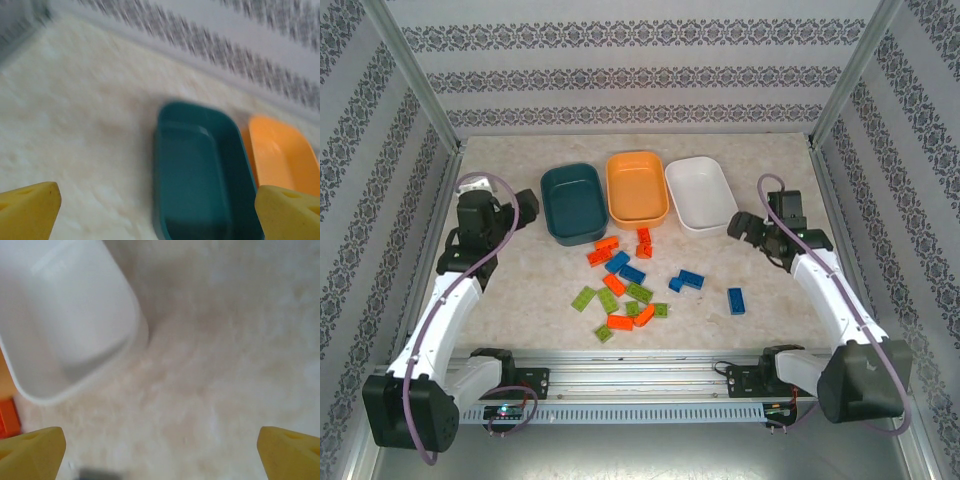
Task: Sort the legos into containers by color
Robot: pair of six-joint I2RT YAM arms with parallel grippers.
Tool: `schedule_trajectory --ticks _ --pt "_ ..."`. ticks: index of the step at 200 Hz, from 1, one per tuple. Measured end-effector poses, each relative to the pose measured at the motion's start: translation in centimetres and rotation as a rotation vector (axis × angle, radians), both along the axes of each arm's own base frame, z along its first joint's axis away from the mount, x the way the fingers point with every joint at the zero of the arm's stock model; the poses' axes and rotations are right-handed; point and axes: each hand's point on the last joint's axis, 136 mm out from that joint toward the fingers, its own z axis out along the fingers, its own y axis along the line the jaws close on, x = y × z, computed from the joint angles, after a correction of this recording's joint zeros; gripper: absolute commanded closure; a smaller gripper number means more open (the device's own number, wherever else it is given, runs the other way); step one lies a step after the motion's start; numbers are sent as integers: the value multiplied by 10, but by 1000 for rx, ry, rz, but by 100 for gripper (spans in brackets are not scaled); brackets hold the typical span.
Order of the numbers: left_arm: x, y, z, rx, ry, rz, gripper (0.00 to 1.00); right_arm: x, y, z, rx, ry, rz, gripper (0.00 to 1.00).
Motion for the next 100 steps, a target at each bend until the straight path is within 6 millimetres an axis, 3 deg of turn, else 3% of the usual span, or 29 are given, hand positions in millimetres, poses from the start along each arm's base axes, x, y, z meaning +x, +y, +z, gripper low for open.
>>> schedule_trajectory --ticks 44,66,100 --pt "-22 -59 -42 -179 214 -267 0 -58 13 -45 28 174 18 7" --pt "-33 -73 -50 -236 257 -335 0 -80 12 -70 31 266 4 15" --pt "-43 -81 -58 -273 304 -370 0 -91 19 -81 38 306 10 24"
